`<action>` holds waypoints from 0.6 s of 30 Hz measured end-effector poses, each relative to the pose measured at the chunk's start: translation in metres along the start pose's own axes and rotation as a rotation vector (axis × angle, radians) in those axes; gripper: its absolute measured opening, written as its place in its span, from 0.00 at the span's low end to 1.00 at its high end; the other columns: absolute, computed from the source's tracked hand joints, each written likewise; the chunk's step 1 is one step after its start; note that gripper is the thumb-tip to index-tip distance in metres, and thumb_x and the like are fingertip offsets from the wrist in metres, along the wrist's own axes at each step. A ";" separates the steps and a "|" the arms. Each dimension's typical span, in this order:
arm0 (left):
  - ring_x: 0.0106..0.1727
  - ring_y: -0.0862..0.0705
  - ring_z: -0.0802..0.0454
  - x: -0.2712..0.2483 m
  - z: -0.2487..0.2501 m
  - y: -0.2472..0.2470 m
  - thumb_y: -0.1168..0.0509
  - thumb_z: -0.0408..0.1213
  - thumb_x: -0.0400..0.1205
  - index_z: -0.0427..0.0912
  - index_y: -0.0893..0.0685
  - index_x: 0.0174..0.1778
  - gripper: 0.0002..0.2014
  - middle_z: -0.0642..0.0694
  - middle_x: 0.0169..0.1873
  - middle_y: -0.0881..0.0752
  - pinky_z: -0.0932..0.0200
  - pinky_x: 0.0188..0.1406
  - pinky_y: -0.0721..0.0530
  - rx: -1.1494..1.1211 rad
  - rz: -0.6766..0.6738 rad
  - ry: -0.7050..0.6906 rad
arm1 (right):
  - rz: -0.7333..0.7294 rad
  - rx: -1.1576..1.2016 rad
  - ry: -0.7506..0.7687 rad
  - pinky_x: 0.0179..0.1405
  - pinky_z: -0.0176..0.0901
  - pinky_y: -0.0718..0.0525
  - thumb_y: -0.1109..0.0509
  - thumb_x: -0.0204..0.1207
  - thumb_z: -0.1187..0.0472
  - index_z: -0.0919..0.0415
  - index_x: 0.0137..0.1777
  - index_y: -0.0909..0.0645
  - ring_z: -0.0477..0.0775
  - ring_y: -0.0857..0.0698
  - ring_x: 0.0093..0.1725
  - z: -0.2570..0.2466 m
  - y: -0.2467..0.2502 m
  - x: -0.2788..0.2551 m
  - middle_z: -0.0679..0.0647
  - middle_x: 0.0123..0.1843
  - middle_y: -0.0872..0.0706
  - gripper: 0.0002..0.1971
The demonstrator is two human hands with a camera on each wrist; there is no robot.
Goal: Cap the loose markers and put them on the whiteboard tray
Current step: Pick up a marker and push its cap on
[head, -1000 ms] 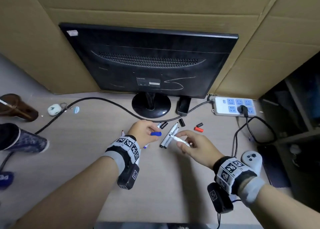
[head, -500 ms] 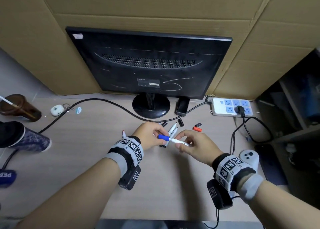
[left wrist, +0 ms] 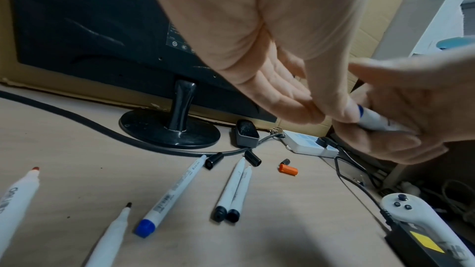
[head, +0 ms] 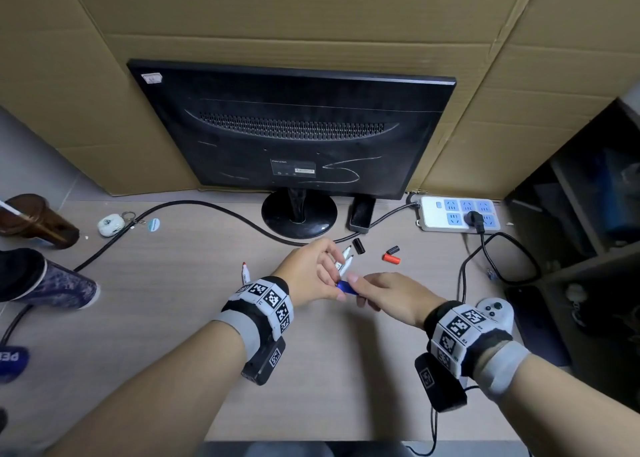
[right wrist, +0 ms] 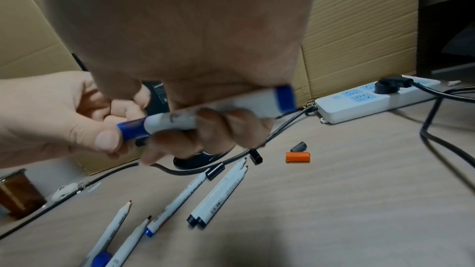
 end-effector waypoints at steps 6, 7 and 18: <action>0.48 0.04 0.41 -0.001 0.004 -0.006 0.28 0.15 0.76 0.47 0.24 0.69 0.31 0.36 0.49 0.07 0.49 0.54 0.06 -0.141 -0.068 0.004 | 0.065 -0.078 -0.150 0.39 0.51 0.27 0.44 0.69 0.16 0.54 0.29 0.33 0.55 0.24 0.33 -0.007 0.010 -0.003 0.50 0.30 0.24 0.38; 0.47 0.04 0.45 0.001 0.000 -0.006 0.28 0.16 0.77 0.49 0.23 0.69 0.30 0.40 0.47 0.07 0.48 0.55 0.06 -0.103 -0.059 0.006 | 0.092 -0.086 -0.160 0.36 0.50 0.31 0.43 0.69 0.18 0.53 0.28 0.39 0.56 0.27 0.30 -0.008 0.012 -0.003 0.50 0.27 0.28 0.36; 0.42 0.08 0.56 0.014 -0.036 0.002 0.29 0.30 0.80 0.56 0.16 0.57 0.16 0.53 0.46 0.11 0.54 0.52 0.10 0.166 0.090 0.110 | 0.229 0.077 -0.118 0.44 0.47 0.24 0.44 0.80 0.25 0.59 0.29 0.30 0.46 0.20 0.50 0.023 0.011 0.013 0.46 0.29 0.19 0.36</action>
Point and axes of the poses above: each hand's wrist, its own x-axis towards the middle knuckle, its own y-axis out of the back of the hand, z = x × y, the point moved 3 cm from there along x, towards the middle knuckle
